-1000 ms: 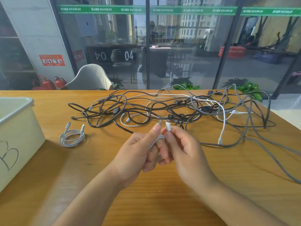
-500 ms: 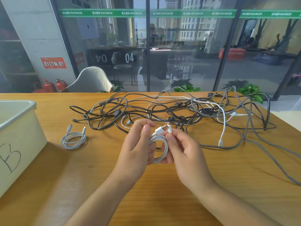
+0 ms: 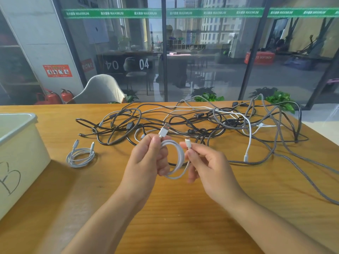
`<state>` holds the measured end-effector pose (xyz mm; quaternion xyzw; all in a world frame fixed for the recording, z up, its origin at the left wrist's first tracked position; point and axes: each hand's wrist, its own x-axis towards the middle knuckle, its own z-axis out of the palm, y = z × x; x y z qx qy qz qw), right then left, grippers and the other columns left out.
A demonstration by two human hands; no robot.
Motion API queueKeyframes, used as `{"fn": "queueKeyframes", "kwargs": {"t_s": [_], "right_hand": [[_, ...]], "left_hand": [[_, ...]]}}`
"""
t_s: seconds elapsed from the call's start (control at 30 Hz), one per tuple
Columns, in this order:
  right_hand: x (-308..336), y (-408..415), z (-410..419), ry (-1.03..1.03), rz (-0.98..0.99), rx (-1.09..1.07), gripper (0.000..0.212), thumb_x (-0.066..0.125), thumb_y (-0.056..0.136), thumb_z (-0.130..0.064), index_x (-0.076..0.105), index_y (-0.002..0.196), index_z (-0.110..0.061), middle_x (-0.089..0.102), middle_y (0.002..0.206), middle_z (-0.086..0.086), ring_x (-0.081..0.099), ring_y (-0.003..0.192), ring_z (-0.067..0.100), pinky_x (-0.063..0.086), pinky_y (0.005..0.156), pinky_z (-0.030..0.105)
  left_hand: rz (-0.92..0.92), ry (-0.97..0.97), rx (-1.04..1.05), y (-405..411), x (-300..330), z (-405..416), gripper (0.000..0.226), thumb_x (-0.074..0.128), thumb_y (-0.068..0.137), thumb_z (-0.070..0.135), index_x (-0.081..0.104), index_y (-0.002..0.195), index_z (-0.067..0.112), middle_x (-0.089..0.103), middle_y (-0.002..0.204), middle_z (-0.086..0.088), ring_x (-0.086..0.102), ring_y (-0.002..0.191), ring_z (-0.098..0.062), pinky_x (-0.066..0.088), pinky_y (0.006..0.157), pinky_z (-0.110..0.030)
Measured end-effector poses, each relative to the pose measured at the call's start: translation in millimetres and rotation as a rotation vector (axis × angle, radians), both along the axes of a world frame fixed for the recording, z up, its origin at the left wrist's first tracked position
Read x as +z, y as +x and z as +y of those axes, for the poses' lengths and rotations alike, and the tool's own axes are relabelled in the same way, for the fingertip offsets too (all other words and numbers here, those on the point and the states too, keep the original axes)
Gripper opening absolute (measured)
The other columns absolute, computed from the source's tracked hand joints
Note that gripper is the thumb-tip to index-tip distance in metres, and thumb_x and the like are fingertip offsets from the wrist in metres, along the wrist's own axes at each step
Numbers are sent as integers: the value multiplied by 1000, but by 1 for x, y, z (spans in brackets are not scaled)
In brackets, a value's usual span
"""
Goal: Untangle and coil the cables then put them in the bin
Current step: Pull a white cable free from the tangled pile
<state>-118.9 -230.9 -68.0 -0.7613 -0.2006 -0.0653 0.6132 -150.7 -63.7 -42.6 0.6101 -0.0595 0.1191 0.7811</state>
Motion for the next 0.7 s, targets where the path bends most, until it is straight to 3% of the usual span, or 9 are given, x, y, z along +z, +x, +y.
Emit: {"fn": "queueKeyframes", "kwargs": {"t_s": [0.17,0.33,0.47,0.53,0.6,0.7], "right_hand": [[-1,4,-2,3,49,54,10,68,101,-13,73,106,-20,74,79,1,61,51,20,52,53,31],[-1,2,1,75,135,161,14,66,101,-10,77,108,-14,67,66,3,60,58,18,53,55,31],[1,0,3,127,178,233,21,63,102,-5,79,110,-16,72,81,10,62,69,17,57,66,30],[5,-1,2,155,195,284,28,60,92,-4,78,111,-16,76,89,10,65,76,17,57,74,29],[6,-2,0,215,235,357,44,59,81,-5,69,122,-14,76,97,8,68,86,17,56,83,30],[1,-5,4,195,135,334,50,73,83,-11,53,125,-27,75,104,11,67,92,21,56,87,36]], "left_hand": [[41,-57,-17,0,-1,-2,31,39,110,28,59,108,4,30,69,2,23,56,-11,30,48,-21],[67,-82,-1,2,-2,1,31,39,111,27,60,108,5,29,69,2,21,57,-11,28,47,-21],[86,-77,7,4,-5,0,32,39,111,26,61,110,2,28,69,1,21,56,-11,25,49,-22],[90,-56,16,5,-6,-1,35,39,111,26,60,112,-2,30,69,1,23,56,-11,25,49,-22],[87,-26,29,5,-8,-1,37,39,112,26,59,113,-4,31,69,1,27,55,-10,27,49,-22],[84,8,45,5,-9,-2,35,39,112,27,61,109,-1,36,67,0,34,52,-8,29,48,-21]]}}
